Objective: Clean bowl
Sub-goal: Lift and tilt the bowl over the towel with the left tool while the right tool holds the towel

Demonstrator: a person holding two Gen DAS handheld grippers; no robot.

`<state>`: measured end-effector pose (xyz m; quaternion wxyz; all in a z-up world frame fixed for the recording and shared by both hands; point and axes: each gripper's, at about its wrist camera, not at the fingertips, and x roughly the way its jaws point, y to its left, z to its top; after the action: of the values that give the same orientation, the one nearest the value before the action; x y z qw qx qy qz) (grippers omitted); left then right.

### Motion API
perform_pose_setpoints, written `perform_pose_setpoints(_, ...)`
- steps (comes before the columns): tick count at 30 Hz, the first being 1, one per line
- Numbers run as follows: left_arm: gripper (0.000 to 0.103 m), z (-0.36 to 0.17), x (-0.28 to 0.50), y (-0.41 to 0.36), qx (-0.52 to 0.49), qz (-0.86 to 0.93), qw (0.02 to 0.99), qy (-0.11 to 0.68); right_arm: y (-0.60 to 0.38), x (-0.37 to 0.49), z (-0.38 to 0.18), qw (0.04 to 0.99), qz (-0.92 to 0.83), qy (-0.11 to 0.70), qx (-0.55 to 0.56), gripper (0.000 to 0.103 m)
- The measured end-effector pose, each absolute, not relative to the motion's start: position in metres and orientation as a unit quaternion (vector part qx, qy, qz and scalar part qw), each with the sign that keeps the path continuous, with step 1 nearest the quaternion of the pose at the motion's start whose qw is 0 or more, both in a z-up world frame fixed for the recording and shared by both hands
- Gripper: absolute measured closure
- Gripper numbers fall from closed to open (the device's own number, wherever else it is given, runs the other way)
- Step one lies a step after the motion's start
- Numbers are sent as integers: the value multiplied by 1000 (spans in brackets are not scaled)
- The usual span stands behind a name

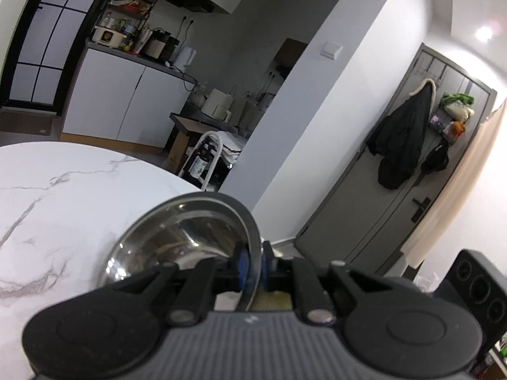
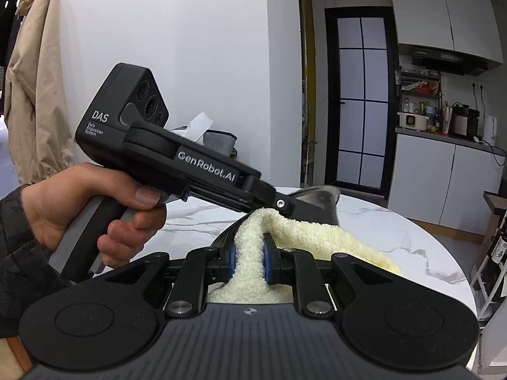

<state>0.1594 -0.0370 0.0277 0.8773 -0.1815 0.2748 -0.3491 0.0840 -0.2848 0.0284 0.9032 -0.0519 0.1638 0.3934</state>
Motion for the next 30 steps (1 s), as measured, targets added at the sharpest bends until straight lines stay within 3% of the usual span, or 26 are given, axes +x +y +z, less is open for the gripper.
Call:
perform_pose_setpoints(14,88,37,155,-36,-255,-393,849,244,-269,78,30,896,405,164,-84,87)
perform_pose_setpoints(25,87,38,147,-39,-220,-385,862,244,-281,76,37,906,386,156,-77,88)
perform_pose_setpoints(30,91,35,148,-33,-226,-373,865,249,-291,75,42,912,378,147,-61,88)
